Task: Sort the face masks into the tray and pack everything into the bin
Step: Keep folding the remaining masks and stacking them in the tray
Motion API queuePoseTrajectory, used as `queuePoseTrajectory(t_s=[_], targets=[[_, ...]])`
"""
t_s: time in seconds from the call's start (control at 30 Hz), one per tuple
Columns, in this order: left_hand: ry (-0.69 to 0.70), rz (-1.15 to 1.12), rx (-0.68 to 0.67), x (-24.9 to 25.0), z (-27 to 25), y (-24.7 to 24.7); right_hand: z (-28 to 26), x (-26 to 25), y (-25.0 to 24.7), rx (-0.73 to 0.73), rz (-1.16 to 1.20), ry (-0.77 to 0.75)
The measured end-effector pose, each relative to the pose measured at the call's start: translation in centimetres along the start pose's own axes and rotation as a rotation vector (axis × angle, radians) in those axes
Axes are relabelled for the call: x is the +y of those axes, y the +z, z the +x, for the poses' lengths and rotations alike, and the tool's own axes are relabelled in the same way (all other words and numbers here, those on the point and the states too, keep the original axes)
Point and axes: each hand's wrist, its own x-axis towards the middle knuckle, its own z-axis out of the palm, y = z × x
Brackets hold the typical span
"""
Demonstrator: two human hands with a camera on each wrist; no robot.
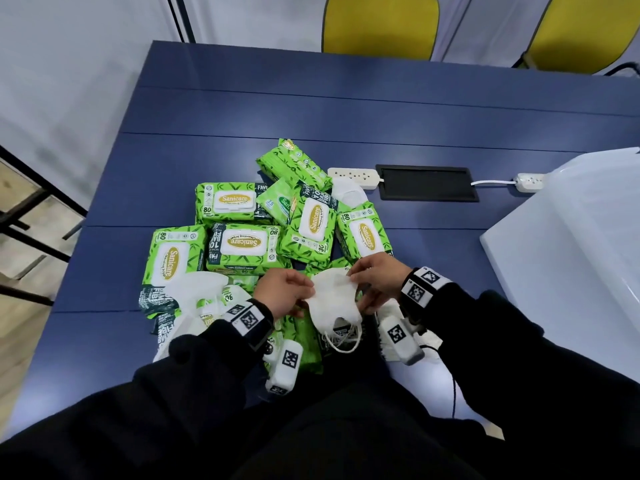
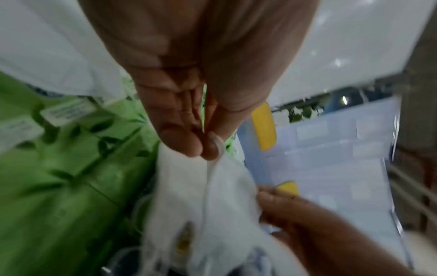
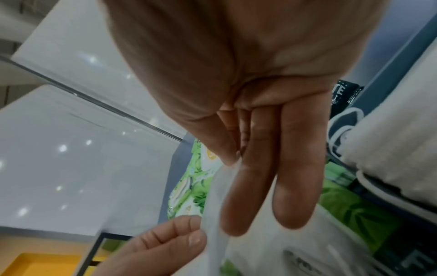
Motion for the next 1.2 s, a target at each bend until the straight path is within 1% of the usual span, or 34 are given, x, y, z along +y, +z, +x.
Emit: queuePoseTrajectory(t_s=[0.07, 0.13, 0.33, 0.43, 0.73, 1.03, 1.13, 1.2], targets=[[0.087, 0.171, 0.065, -0.4, 0.7, 0.2, 0.7, 0.1, 0.3, 0.048, -0.052, -0.019], [0.123, 0.248, 0.092, -0.6, 1.1, 0.5, 1.3, 0.4, 0.2, 0.110, -0.134, -0.057], [0.148, 0.289, 0.145, -0.8, 2.2, 0.9, 2.4, 1.0, 0.1, 0.282, -0.273, -0.125], [0.146, 0.319, 0.161, -0.8, 2.4, 0.9, 3.0, 1.1, 0.1, 0.327, -0.294, -0.131], [0.121, 0.319, 0.173, -1.2, 3.2, 0.9, 4.3, 1.0, 0.3, 0.397, -0.325, -0.167], [0.129, 0.297, 0.190, -1.5, 3.6, 1.1, 4.3, 1.5, 0.0, 0.384, -0.345, -0.187], [0.158, 0.345, 0.218, -1.7, 3.7, 0.9, 4.2, 1.7, -0.1, 0.392, -0.349, -0.206], [0.188, 0.406, 0.243, -1.7, 3.6, 0.5, 4.0, 1.7, -0.2, 0.397, -0.438, -0.238]])
